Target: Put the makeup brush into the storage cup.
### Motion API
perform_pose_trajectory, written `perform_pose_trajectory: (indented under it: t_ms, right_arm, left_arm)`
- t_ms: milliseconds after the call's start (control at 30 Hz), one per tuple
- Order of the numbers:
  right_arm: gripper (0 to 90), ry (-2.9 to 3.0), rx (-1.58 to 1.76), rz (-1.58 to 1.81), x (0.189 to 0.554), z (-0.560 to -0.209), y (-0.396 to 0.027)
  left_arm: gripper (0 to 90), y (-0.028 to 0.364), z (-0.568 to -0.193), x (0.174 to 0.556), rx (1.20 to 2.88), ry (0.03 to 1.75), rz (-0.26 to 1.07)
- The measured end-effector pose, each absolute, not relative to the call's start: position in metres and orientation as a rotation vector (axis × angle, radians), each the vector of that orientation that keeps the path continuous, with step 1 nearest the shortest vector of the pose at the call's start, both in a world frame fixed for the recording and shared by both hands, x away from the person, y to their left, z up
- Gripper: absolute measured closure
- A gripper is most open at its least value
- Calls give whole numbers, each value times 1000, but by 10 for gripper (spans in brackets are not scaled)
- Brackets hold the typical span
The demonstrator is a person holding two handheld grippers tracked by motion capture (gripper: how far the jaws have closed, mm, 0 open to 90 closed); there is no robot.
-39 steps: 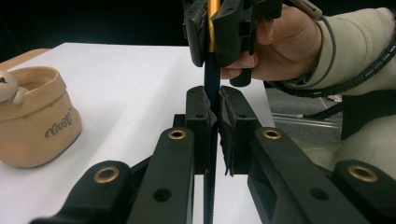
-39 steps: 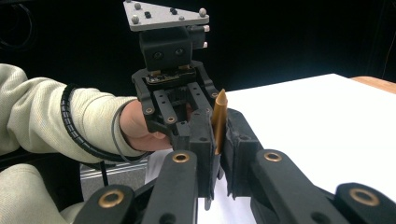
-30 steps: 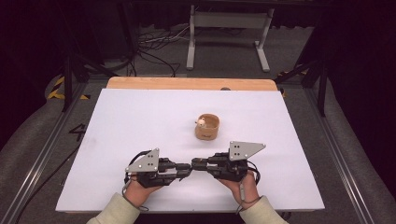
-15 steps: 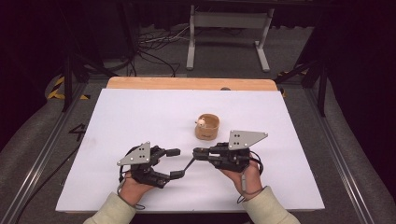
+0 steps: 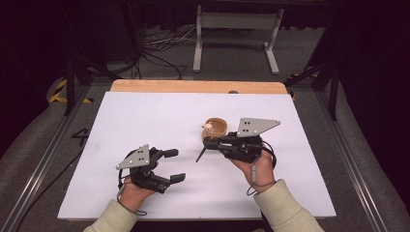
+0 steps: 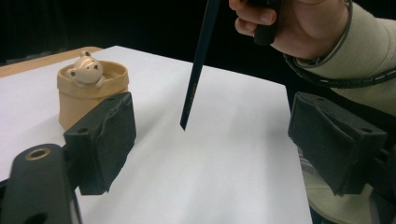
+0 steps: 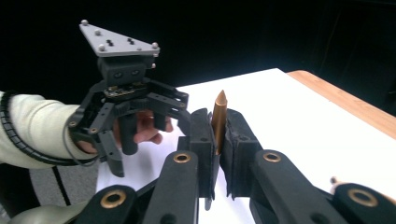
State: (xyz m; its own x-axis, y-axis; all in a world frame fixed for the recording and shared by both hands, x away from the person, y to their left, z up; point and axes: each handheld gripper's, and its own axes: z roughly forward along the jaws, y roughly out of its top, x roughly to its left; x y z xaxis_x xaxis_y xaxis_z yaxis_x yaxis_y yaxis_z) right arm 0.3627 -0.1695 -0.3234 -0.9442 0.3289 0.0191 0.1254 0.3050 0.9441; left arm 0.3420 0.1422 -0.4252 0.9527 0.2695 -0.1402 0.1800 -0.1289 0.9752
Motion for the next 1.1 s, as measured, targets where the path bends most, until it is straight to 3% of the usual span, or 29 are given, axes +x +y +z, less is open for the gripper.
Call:
perform_pose_trajectory:
  t_ms: [1100]
  right_arm:
    - [838, 2267, 650, 1595, 406, -283, -188]
  left_arm:
    - [116, 150, -431, 349, 1710, 398, 116]
